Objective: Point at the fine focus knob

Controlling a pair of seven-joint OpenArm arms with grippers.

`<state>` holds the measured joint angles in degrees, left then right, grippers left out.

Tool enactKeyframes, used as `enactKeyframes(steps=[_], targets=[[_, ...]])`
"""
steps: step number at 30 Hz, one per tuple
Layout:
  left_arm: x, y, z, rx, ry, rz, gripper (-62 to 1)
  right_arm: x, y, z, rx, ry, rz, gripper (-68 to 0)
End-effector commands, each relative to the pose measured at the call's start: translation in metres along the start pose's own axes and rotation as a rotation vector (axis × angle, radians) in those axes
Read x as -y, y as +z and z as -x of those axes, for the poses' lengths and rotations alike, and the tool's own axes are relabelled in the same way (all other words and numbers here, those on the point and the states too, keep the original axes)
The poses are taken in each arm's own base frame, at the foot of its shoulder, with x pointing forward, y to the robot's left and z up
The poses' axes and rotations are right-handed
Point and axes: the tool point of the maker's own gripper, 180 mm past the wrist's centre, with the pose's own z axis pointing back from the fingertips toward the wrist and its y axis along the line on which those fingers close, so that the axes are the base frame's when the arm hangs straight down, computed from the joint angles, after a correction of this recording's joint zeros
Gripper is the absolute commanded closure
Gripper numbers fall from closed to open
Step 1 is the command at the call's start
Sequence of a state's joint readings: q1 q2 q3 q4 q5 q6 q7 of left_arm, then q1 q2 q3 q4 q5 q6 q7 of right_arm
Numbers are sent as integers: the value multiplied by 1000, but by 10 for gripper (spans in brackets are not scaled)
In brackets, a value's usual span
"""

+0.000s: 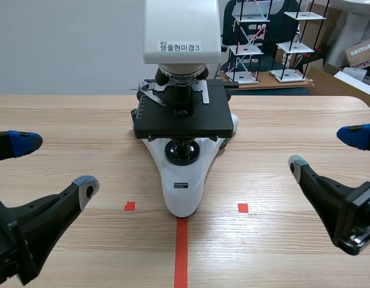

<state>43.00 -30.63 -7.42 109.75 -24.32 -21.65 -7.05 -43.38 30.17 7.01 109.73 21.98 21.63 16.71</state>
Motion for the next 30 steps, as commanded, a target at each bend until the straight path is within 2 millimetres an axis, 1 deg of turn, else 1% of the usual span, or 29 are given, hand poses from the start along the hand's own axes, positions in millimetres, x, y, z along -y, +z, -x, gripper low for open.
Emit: enactKeyframes(steps=[1,30], targets=[[4,-1,-6,22,7,9,-623,1,-1,-7,26,-6,3,-495],[5,-1,-5,18,5,17,-623,1,-1,-7,28,-3,8,-495]])
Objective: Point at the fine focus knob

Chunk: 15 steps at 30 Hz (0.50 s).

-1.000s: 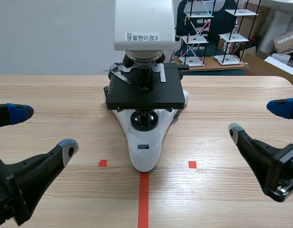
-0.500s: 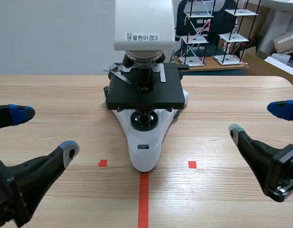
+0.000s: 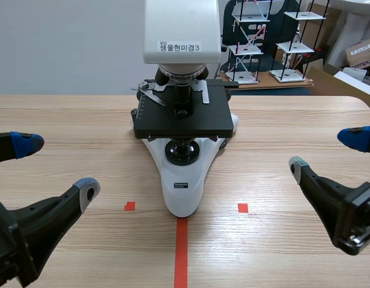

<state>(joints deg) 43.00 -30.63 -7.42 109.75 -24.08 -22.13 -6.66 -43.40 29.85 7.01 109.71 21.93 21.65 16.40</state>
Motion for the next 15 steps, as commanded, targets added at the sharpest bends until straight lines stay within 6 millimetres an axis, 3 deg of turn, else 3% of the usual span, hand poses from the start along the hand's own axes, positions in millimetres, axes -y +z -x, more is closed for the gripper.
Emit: enactKeyframes(steps=[1,4,6,8,11,12,15], targets=[[3,-1,-6,27,7,8,-623,1,-1,-8,33,0,4,-495],[3,-1,-6,27,7,8,-623,1,-1,-8,33,0,4,-495],[3,-1,-6,27,7,8,-623,1,-1,-7,27,0,5,-448],[3,-1,-6,27,7,8,-623,1,-1,-2,3,0,6,-323],[3,-1,-7,27,7,8,-623,5,-1,11,-68,3,19,-57],[3,-1,-7,27,7,8,-623,7,-2,15,-85,5,25,-1],[3,-1,-7,27,7,8,-623,22,-5,26,-107,7,59,-2]])
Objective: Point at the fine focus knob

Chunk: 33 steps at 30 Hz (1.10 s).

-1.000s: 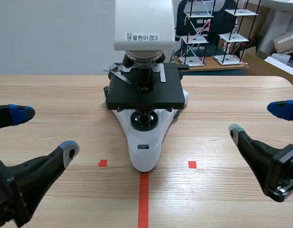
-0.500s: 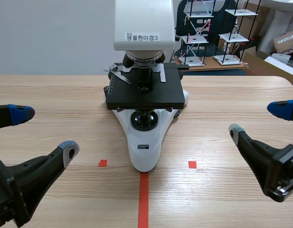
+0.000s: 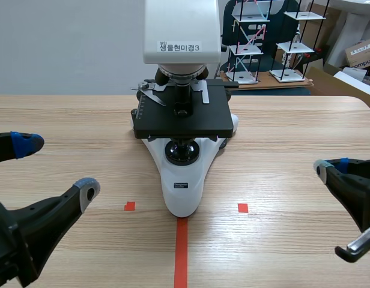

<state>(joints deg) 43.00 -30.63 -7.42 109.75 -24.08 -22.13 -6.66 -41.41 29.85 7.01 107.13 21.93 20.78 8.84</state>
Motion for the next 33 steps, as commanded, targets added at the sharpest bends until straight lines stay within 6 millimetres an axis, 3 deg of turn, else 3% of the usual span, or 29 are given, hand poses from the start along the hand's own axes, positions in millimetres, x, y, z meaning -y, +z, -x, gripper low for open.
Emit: enactKeyframes(steps=[1,7,16,33], targets=[[3,-1,-7,27,7,8,-623,16,-7,-3,32,2,38,-2],[3,-1,-7,27,7,8,-623,69,-26,15,63,-21,143,-2],[3,-1,-7,31,7,8,-623,111,-78,34,115,-103,157,-2],[3,-1,-7,31,7,8,-623,133,-172,-26,207,14,79,-1]])
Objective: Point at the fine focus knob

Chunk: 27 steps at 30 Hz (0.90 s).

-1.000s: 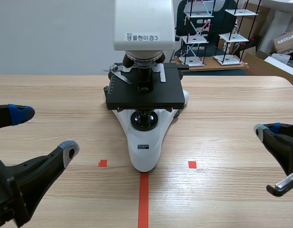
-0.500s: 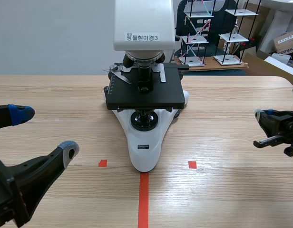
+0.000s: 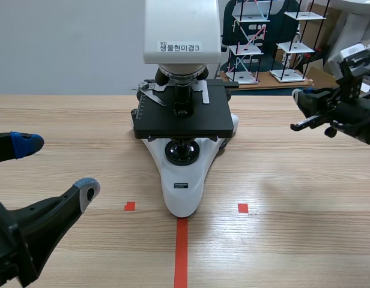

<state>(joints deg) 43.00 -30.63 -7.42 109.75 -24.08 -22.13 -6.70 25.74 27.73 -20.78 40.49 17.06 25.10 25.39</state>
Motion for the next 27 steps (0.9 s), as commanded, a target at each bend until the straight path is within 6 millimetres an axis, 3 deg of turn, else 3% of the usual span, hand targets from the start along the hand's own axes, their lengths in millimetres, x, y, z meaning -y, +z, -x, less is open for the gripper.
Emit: enactKeyframes(steps=[1,8,27], targets=[[3,-1,-7,30,7,8,-623,0,-10,-19,52,22,-9,-1],[3,-1,-7,31,7,8,-623,-35,-16,-23,68,90,-193,0],[3,-1,-7,31,7,8,-623,-34,-16,-22,67,100,-190,0]])
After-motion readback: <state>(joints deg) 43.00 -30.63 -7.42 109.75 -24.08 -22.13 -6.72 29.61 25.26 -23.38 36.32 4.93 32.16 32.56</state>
